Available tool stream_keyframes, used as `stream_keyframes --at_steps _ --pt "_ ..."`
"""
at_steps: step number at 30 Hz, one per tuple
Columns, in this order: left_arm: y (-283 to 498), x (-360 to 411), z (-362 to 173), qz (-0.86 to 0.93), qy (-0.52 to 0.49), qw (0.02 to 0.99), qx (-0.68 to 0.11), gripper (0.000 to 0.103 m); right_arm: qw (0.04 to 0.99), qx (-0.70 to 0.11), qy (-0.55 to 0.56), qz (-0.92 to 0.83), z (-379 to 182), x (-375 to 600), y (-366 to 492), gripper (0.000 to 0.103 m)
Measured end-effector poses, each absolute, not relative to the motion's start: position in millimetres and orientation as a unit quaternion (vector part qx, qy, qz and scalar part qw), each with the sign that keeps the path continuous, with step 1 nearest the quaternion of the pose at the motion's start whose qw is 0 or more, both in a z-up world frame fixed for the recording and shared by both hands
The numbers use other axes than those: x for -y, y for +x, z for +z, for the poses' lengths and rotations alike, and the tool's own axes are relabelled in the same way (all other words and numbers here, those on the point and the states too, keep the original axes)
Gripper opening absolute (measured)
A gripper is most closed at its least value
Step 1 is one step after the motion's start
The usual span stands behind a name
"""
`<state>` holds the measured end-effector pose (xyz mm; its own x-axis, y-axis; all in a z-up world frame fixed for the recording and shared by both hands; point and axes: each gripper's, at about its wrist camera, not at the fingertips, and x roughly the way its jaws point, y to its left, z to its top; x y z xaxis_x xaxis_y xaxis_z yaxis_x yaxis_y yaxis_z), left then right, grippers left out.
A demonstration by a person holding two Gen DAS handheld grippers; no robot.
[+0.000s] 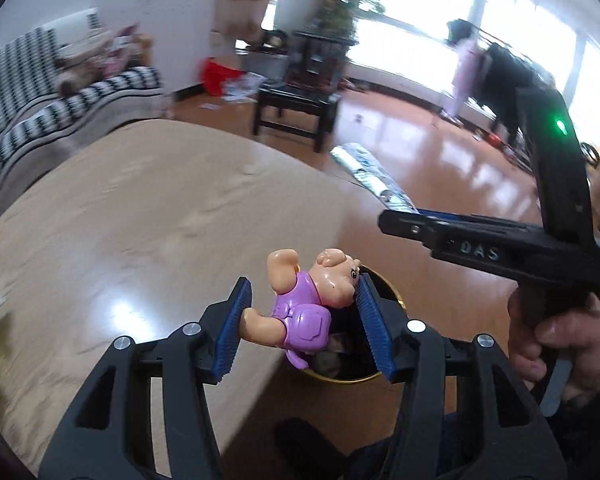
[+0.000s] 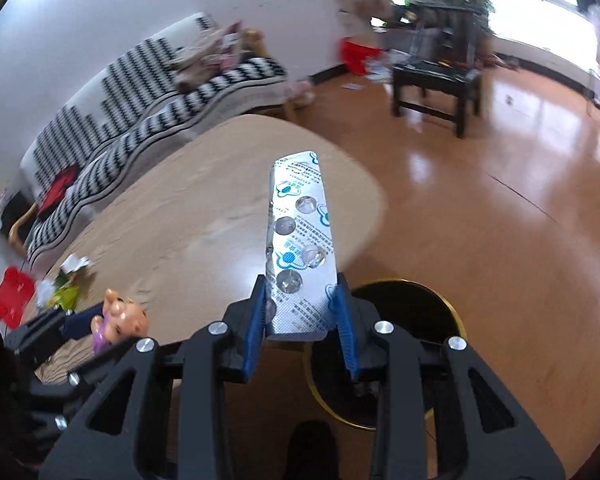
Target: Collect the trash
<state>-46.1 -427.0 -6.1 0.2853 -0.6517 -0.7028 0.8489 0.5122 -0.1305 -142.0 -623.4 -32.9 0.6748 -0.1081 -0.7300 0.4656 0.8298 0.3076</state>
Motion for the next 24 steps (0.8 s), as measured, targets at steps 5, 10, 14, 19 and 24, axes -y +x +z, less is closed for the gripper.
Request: stream_keyframes --at_steps 5,10,14,19,24 --pt "-61 474 -37 -0.503 0.152 0.752 -0.399 0.053 0.848 -0.404 0.287 -0.191 -61 658 -157 0.033" --pt "-63 506 -72 -0.503 0.185 0.725 -0.432 0.053 0.823 -0.427 0.318 -0.2 -81 678 -162 0.033" --pt "-58 516 -85 -0.501 0.195 0.718 -0.442 0.053 0.817 -0.433 0.323 -0.202 -86 681 -161 0.033" --pt "-54 523 -90 -0.499 0.196 0.717 -0.446 0.053 0.814 -0.435 0.328 -0.202 -88 683 -161 0.034" --pt "-53 528 -91 -0.496 0.204 0.721 -0.438 0.053 0.814 -0.432 0.332 -0.205 -88 682 -161 0.034"
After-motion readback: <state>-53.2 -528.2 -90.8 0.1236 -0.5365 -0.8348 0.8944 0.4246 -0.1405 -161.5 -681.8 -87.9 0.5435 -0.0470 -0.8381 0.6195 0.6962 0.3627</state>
